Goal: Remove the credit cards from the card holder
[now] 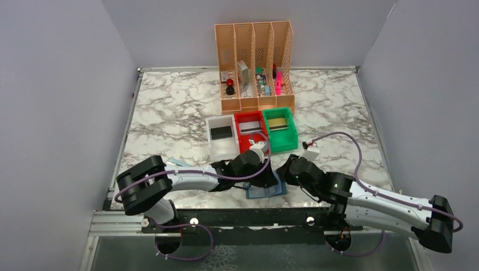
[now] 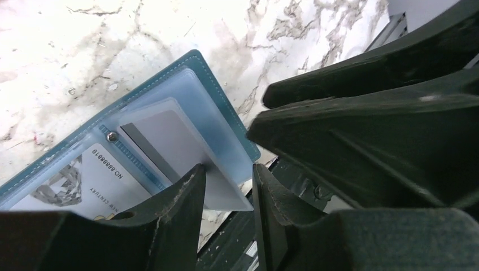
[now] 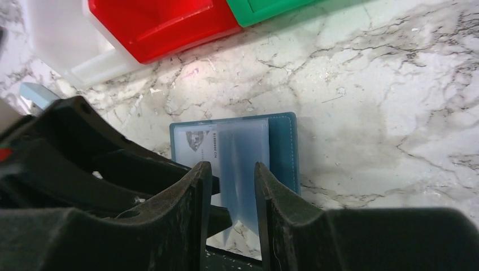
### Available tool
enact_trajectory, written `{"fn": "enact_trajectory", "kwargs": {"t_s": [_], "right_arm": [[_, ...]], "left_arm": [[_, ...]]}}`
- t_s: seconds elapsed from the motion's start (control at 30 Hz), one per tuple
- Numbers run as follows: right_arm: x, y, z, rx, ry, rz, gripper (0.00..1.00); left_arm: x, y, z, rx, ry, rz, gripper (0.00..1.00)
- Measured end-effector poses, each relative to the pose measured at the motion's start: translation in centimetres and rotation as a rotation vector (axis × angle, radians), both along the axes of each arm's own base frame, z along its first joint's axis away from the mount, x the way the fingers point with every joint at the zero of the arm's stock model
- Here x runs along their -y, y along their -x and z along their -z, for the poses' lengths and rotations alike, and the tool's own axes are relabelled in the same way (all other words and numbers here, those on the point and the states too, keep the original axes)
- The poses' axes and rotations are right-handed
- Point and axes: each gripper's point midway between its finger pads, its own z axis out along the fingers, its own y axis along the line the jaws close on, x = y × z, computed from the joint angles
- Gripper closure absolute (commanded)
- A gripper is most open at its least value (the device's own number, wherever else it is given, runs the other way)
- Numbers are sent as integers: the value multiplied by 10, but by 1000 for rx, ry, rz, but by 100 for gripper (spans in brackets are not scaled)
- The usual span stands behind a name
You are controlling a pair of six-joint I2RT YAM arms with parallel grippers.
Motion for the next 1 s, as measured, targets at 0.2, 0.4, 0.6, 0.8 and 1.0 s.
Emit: {"fn": "enact_trajectory", "kwargs": {"t_s": [0.2, 0.4, 0.6, 0.8, 1.0], "right_arm": [[7, 0, -14, 28, -48, 26, 61], [9, 1, -15, 30, -56, 28, 64], [7, 3, -14, 25, -51, 11, 69], [-1, 8, -11, 6, -54, -41, 73], [-18, 13, 3, -19, -49, -129, 73]], "left_arm": [[1, 4, 23, -15, -76, 32, 49], [-8, 3, 19, 7, -110, 38, 42], [-6, -1, 8, 35, -110, 37, 41], [-15, -5, -5, 66, -98, 0, 41], [-27, -11, -14, 98, -104, -57, 41]]}}
